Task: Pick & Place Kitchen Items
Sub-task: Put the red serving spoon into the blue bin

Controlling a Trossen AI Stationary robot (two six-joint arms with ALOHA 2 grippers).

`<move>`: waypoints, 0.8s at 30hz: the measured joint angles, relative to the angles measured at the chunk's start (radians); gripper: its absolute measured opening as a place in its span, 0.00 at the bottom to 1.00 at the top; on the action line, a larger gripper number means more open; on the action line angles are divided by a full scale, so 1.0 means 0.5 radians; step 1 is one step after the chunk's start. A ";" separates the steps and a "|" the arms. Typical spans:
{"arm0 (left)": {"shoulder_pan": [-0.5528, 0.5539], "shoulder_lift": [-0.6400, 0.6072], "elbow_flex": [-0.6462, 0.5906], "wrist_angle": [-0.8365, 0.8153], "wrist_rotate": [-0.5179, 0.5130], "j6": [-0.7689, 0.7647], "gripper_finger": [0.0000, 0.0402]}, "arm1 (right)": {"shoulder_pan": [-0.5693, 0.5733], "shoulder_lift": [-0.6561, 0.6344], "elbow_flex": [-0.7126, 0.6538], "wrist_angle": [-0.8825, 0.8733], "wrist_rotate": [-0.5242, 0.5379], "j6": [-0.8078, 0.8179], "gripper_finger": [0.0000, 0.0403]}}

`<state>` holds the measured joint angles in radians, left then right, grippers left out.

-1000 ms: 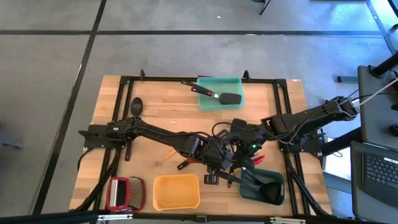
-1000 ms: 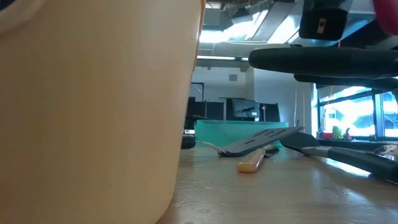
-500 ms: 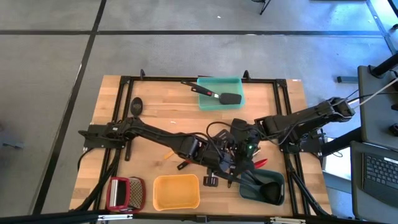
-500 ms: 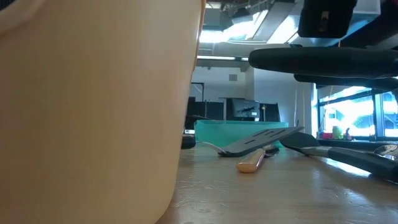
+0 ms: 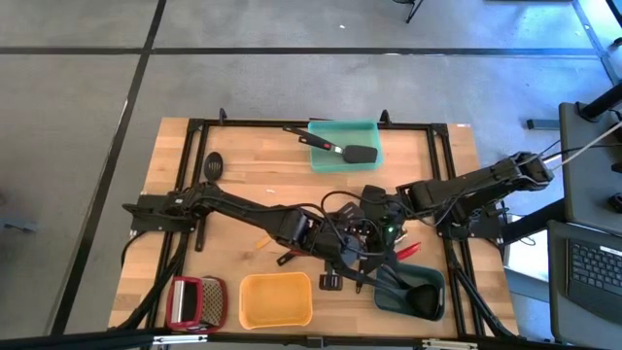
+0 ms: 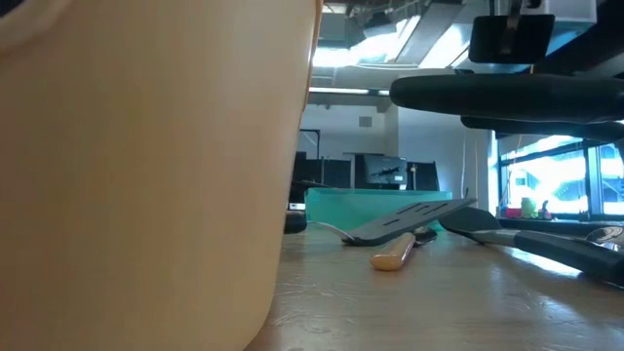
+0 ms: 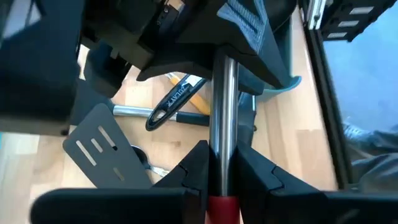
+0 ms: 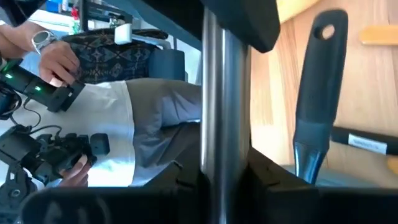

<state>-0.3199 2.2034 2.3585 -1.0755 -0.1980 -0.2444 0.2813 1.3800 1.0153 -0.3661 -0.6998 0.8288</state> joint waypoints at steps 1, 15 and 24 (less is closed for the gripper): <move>-0.001 -0.008 0.000 0.001 0.004 -0.016 0.15 | 0.004 0.000 0.001 0.009 -0.001 -0.016 0.14; -0.077 -0.454 0.000 0.021 -0.795 -0.354 0.33 | 0.302 -0.258 0.004 -0.160 0.624 -0.119 0.09; -0.060 -0.571 -0.002 0.055 -1.212 -0.383 0.28 | 0.530 -0.307 -0.044 -0.253 0.961 -0.067 0.09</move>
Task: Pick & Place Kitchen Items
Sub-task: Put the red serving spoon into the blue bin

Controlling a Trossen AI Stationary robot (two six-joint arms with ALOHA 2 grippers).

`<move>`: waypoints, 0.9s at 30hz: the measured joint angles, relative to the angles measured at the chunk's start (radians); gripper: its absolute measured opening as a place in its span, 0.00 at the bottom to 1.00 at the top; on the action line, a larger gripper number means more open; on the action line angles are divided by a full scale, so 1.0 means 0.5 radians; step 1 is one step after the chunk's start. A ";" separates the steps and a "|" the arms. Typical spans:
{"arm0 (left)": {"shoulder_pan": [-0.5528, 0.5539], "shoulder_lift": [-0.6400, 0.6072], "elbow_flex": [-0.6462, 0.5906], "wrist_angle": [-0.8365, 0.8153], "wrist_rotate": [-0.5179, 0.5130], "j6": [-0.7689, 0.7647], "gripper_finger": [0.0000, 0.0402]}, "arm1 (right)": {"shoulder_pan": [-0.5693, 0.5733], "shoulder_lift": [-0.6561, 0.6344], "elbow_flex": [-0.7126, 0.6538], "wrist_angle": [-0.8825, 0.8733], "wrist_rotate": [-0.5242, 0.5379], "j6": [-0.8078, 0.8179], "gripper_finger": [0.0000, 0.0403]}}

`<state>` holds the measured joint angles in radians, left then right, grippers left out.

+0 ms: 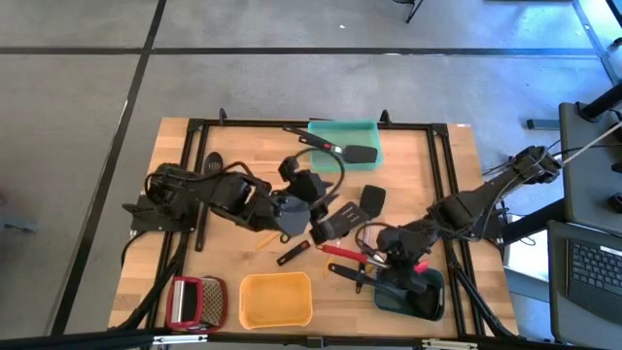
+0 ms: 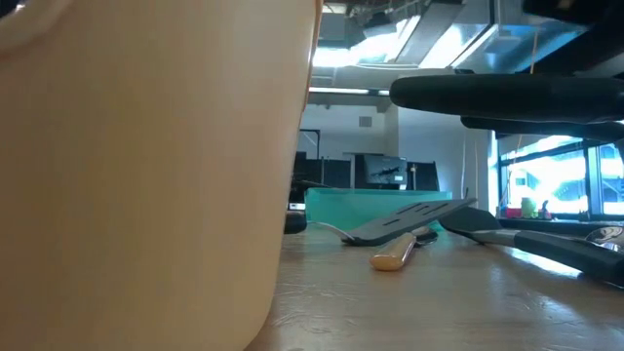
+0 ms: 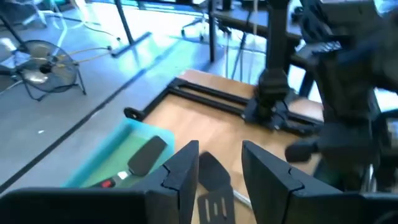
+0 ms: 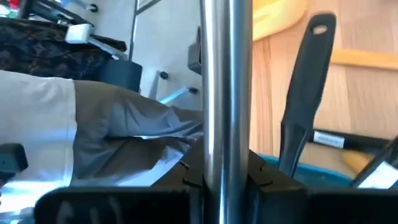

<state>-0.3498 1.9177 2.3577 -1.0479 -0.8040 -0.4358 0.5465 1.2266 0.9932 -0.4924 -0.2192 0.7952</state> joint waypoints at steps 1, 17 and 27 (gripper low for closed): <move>0.009 0.005 -0.001 0.008 -0.001 0.000 0.28 | 0.020 0.000 -0.030 0.007 0.030 0.029 0.09; 0.189 0.022 -0.005 0.280 0.255 0.234 0.26 | 0.444 0.009 -0.478 0.189 0.899 0.848 0.09; 0.238 0.022 -0.004 0.256 0.490 0.421 0.26 | 0.662 0.213 -0.492 -0.114 1.004 1.164 0.09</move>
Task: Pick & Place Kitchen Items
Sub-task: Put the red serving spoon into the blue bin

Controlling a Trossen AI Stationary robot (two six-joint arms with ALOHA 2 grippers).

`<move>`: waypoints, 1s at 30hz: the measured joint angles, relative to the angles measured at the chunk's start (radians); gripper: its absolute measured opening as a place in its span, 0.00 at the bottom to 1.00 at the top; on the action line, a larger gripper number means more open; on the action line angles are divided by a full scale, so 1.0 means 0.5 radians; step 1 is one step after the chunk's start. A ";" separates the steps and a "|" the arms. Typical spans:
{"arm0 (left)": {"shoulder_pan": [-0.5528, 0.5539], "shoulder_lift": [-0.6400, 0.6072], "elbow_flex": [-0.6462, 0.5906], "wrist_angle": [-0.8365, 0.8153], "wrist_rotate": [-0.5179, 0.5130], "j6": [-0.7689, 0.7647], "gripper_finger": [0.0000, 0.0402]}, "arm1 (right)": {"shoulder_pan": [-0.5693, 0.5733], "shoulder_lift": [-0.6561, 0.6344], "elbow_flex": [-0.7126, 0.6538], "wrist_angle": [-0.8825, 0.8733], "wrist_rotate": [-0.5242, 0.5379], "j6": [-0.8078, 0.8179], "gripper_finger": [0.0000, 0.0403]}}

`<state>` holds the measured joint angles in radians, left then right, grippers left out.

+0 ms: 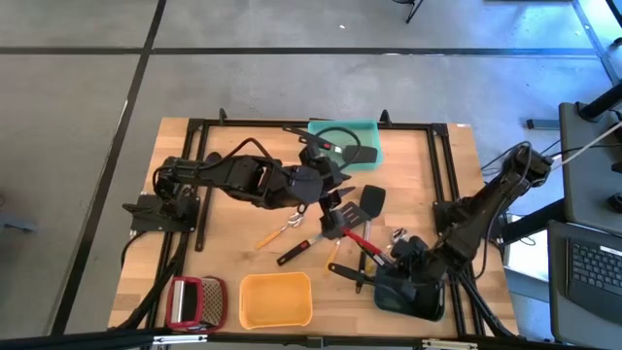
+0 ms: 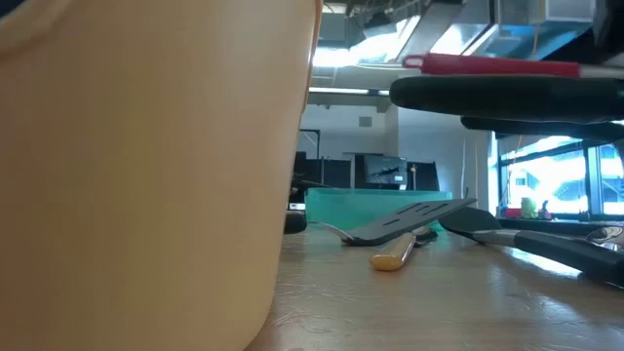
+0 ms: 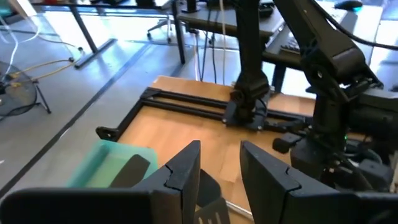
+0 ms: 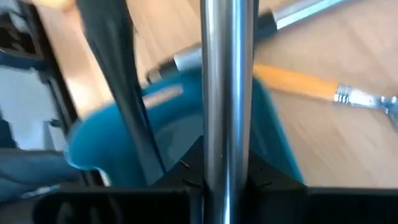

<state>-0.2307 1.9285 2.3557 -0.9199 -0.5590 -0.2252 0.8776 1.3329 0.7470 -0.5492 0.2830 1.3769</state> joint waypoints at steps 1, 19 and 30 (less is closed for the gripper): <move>-0.006 0.000 0.000 -0.006 0.016 0.016 0.26 | 0.008 0.016 0.002 -0.005 -0.016 0.000 0.09; -0.049 0.000 0.000 -0.067 0.078 0.258 0.19 | 0.069 0.134 -0.007 0.110 -0.202 -0.101 0.22; -0.059 0.000 0.000 -0.068 0.075 0.323 0.15 | 0.070 0.131 -0.003 0.208 -0.386 -0.020 0.29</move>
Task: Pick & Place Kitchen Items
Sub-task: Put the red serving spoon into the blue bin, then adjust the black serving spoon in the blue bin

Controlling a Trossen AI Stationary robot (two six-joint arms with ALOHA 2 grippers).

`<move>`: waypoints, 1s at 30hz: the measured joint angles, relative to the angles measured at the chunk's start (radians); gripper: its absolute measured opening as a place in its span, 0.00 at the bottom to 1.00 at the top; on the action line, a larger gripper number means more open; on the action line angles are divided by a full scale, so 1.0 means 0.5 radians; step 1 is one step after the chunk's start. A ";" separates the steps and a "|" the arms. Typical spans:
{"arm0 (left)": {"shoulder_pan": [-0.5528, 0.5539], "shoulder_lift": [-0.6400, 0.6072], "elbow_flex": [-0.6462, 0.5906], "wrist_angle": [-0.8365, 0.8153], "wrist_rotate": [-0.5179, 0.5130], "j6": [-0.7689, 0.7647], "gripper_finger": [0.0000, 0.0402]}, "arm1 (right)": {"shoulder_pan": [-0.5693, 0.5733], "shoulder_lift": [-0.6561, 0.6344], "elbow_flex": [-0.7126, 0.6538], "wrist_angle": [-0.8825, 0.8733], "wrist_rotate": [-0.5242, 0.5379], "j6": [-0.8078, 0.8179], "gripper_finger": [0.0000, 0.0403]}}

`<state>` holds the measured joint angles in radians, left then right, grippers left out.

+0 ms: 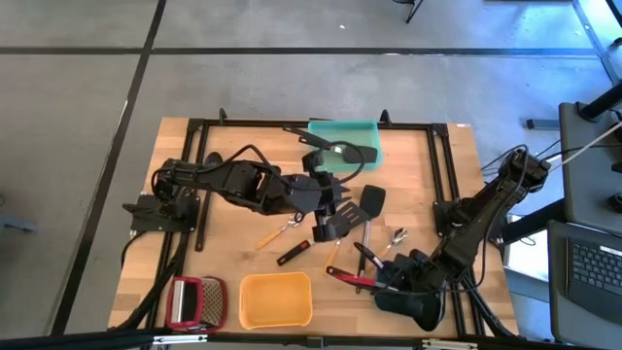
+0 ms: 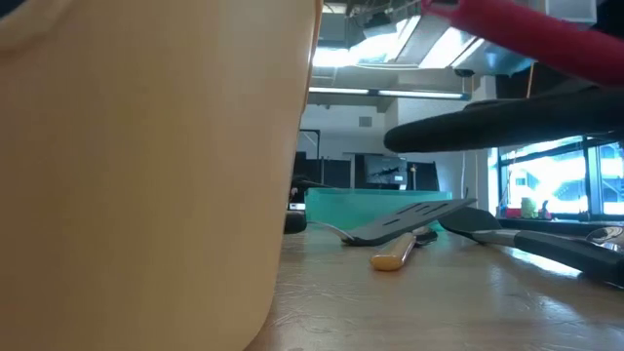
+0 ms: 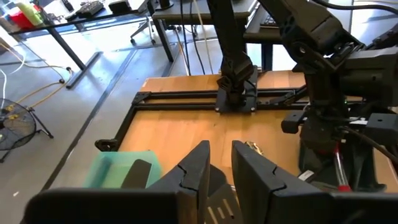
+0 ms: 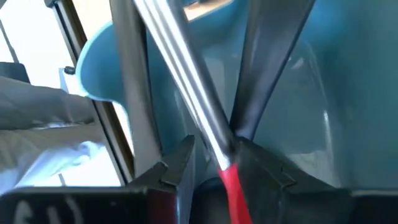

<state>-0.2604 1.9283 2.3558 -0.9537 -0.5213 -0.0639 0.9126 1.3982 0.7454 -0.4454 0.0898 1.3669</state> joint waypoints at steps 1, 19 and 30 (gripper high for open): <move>0.000 0.000 0.000 0.000 0.000 0.000 0.15 | -0.001 -0.001 0.000 0.000 -0.003 0.016 0.29; 0.001 -0.003 -0.019 0.002 0.044 0.054 0.14 | -0.001 -0.010 0.003 -0.027 -0.083 0.079 0.29; 0.012 -0.003 -0.020 0.001 0.051 0.104 0.14 | -0.004 -0.027 0.005 -0.266 -0.144 0.122 0.29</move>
<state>-0.2545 1.9270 2.3460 -0.9531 -0.4957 -0.0120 0.9104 1.3850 0.7479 -0.5783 0.0179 1.4281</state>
